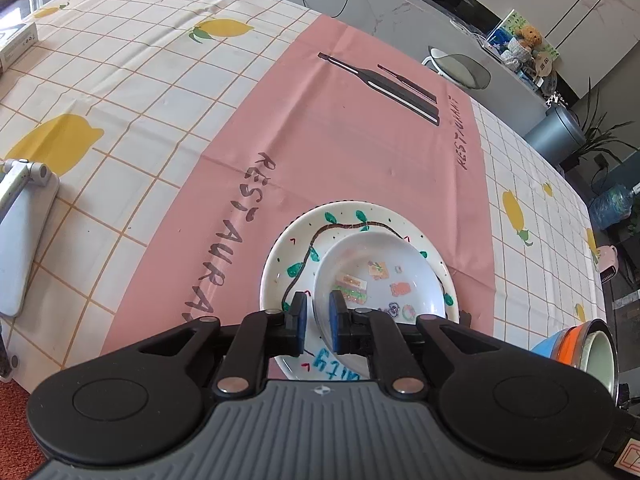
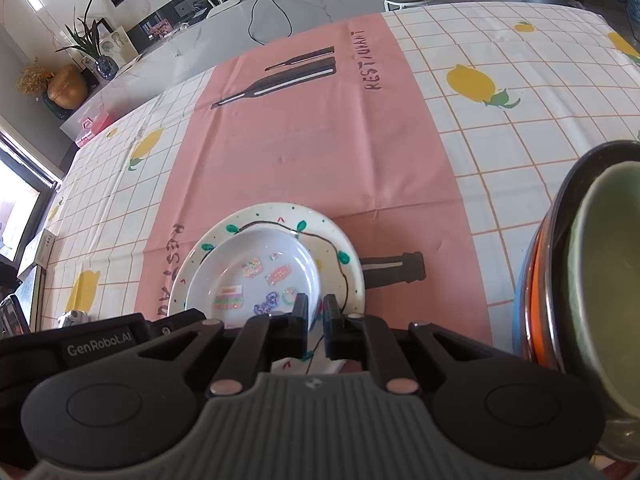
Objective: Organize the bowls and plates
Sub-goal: 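Open both grippers to release the small dish on the plates, then move both grippers to the nested bowl stack and grip its rim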
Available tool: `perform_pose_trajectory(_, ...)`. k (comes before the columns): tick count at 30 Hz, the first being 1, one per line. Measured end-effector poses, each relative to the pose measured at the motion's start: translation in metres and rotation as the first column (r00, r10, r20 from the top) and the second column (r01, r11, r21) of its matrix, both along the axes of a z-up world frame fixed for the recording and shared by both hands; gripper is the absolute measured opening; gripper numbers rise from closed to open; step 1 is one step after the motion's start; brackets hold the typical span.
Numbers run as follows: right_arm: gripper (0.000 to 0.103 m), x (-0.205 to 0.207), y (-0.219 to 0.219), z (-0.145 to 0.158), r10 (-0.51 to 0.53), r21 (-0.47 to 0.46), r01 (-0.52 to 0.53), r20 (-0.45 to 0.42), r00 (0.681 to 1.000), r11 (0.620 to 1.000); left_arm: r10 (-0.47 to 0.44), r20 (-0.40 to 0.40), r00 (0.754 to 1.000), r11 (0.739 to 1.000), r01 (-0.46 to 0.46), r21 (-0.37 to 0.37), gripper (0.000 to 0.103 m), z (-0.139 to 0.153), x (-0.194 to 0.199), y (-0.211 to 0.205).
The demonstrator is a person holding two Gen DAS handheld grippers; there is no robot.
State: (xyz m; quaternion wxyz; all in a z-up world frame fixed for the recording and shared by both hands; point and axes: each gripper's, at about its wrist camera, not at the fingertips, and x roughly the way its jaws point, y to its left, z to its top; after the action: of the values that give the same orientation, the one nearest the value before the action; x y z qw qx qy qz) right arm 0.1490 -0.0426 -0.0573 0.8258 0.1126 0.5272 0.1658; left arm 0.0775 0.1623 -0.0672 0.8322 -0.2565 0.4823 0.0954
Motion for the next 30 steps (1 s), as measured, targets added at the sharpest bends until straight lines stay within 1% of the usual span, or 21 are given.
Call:
perform_pose_trajectory(2, 0.01, -0.001, 0.0, 0.002, 0.003, 0.004, -0.003, 0.007, 1.0, 1.0, 0.0, 0.011, 1.0, 1.0, 0.0, 0.002, 0.023, 0.003, -0.001, 0.0)
perform_pose_trajectory(3, 0.016, -0.001, -0.001, 0.003, 0.003, 0.007, -0.003, 0.01, 1.0, 1.0, 0.0, 0.016, 1.0, 1.0, 0.0, 0.003, 0.027, 0.004, -0.001, 0.0)
perform_pose_trajectory(4, 0.027, -0.001, -0.001, 0.005, 0.004, 0.009, -0.004, 0.014, 1.0, 1.0, 0.0, 0.022, 1.0, 1.0, 0.0, 0.005, 0.029, 0.006, -0.002, 0.0)
perform_pose_trajectory(5, 0.031, -0.002, -0.001, 0.006, 0.005, 0.014, -0.006, 0.022, 1.0, 1.0, 0.0, 0.033, 0.999, 1.0, -0.001, 0.009, 0.033, 0.009, -0.003, 0.0)
perform_pose_trajectory(6, 0.034, -0.003, -0.001, 0.009, 0.01, 0.017, -0.01, 0.033, 0.999, 1.0, -0.001, 0.044, 0.999, 1.0, 0.0, 0.015, 0.036, 0.012, -0.004, -0.001)
perform_pose_trajectory(8, 0.035, -0.004, -0.001, 0.015, 0.02, 0.018, -0.021, 0.054, 0.998, 1.0, -0.006, 0.064, 0.998, 1.0, 0.004, 0.029, 0.04, 0.02, -0.006, -0.002)
perform_pose_trajectory(9, 0.036, -0.004, -0.001, 0.018, 0.025, 0.015, -0.026, 0.064, 0.998, 1.0, -0.005, 0.073, 0.997, 0.999, 0.002, 0.035, 0.041, 0.023, -0.007, -0.003)
perform_pose_trajectory(10, 0.041, -0.005, -0.001, 0.021, 0.027, 0.014, -0.028, 0.075, 0.997, 0.999, -0.003, 0.082, 0.997, 0.999, 0.0, 0.041, 0.041, 0.027, -0.008, -0.003)
perform_pose_trajectory(11, 0.044, -0.006, -0.002, 0.025, 0.027, 0.01, -0.028, 0.089, 0.996, 1.0, -0.003, 0.09, 0.996, 0.999, -0.001, 0.045, 0.043, 0.031, -0.009, -0.004)
perform_pose_trajectory(12, 0.048, -0.006, -0.004, 0.029, 0.027, 0.01, -0.028, 0.1, 0.995, 1.0, -0.004, 0.102, 0.995, 0.999, 0.0, 0.047, 0.046, 0.036, -0.009, -0.004)
perform_pose_trajectory(15, 0.049, -0.006, -0.014, 0.039, 0.017, 0.039, -0.022, 0.112, 0.994, 0.999, -0.012, 0.142, 0.99, 0.999, 0.005, 0.054, 0.047, 0.049, -0.012, -0.008)
perform_pose_trajectory(17, 0.049, -0.007, -0.022, 0.05, 0.011, 0.044, -0.017, 0.144, 0.99, 0.999, -0.024, 0.17, 0.985, 0.998, 0.013, 0.067, 0.048, 0.059, -0.015, -0.013)
perform_pose_trajectory(21, 0.051, -0.012, -0.047, 0.074, -0.021, 0.056, 0.008, 0.233, 0.972, 0.998, -0.059, 0.232, 0.971, 0.996, 0.044, 0.073, 0.05, 0.075, -0.015, -0.028)
perform_pose_trajectory(24, 0.067, -0.014, -0.076, 0.087, -0.081, 0.086, 0.058, 0.286, 0.955, 0.995, -0.11, 0.273, 0.956, 0.993, 0.097, 0.059, 0.052, 0.081, -0.013, -0.044)
perform_pose_trajectory(25, 0.07, -0.016, -0.085, 0.091, -0.098, 0.09, 0.074, 0.307, 0.947, 0.993, -0.129, 0.283, 0.95, 0.991, 0.118, 0.057, 0.052, 0.082, -0.012, -0.051)
perform_pose_trajectory(29, 0.081, -0.023, -0.113, 0.102, -0.15, 0.026, 0.152, 0.388, 0.91, 0.988, -0.214, 0.292, 0.932, 0.977, 0.206, 0.06, 0.056, 0.081, -0.007, -0.08)
perform_pose_trajectory(30, 0.09, -0.025, -0.121, 0.103, -0.173, 0.008, 0.185, 0.399, 0.901, 0.983, -0.234, 0.292, 0.928, 0.972, 0.228, 0.055, 0.057, 0.079, -0.005, -0.086)
